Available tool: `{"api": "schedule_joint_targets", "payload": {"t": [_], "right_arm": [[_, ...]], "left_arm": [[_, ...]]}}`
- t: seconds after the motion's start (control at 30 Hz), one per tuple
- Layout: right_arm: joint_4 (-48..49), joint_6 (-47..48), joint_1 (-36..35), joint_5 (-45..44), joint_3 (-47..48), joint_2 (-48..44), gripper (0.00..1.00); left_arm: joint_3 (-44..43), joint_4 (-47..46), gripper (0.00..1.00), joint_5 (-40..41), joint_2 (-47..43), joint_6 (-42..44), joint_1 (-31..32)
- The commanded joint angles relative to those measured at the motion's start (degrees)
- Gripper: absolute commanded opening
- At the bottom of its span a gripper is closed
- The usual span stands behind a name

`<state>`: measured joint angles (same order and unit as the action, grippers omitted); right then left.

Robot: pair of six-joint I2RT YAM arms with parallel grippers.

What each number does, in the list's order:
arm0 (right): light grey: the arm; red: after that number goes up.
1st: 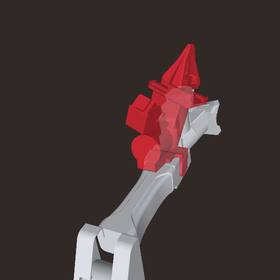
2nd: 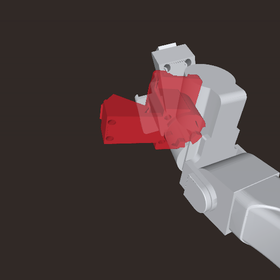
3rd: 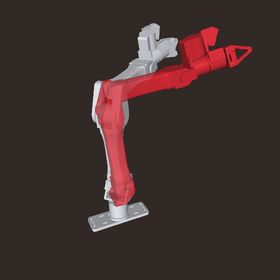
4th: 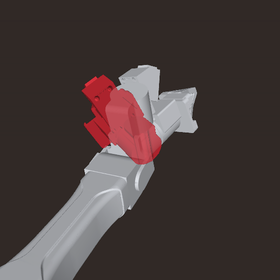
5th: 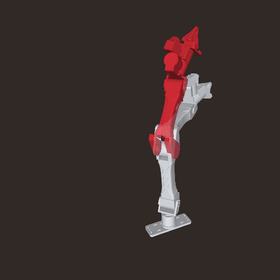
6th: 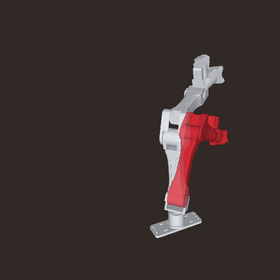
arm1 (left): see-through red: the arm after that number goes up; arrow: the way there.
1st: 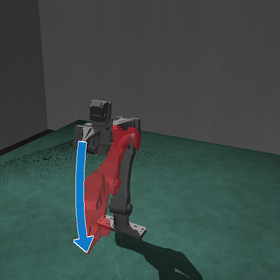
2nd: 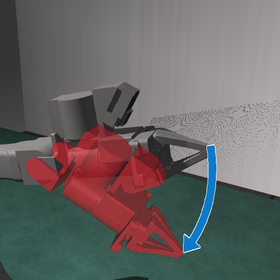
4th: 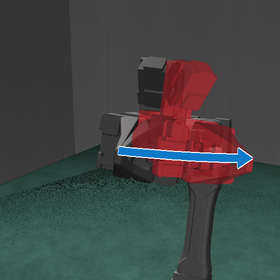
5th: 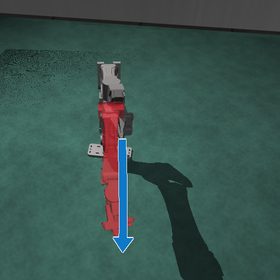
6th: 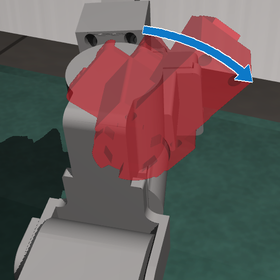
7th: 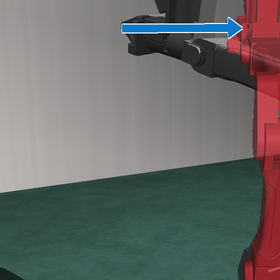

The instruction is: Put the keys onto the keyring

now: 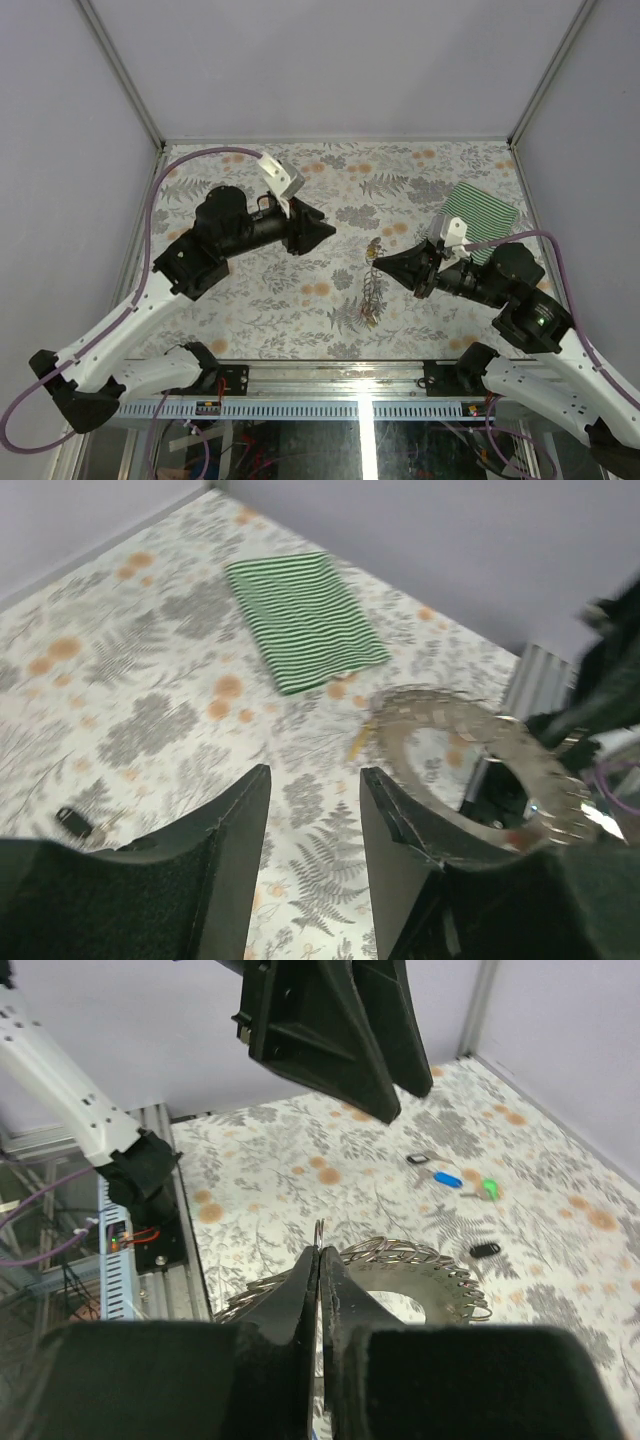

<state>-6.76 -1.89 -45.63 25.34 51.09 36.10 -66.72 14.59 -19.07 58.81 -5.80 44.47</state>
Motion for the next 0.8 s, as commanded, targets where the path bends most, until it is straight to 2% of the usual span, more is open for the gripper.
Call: {"api": "schedule_joint_targets", "payload": {"t": [0.0,0.1,0.37,0.63,0.77], "right_arm": [[-2.41,-0.14,-0.21,-9.65,1.19,-1.88,0.00],[-5.08,-0.70,-0.23,-12.34,0.98,-2.44,0.00],[-7.16,-3.55,-0.28,-15.75,-0.30,-2.82,0.00],[-8.28,-6.47,-0.24,-17.72,-1.23,-2.65,0.00],[-7.86,-8.03,-0.31,-17.35,-1.69,-2.64,0.00]], "left_arm": [[0.85,2.44,0.43,5.36,2.83,-4.20,-5.62],[1.42,4.12,0.43,9.76,6.16,-5.83,-9.43],[4.65,0.10,0.47,9.06,16.75,-10.91,-21.19],[4.28,-7.13,0.51,12.35,30.09,-16.29,-21.45],[-0.40,-6.61,0.54,9.37,38.97,-10.94,-21.52]]}}
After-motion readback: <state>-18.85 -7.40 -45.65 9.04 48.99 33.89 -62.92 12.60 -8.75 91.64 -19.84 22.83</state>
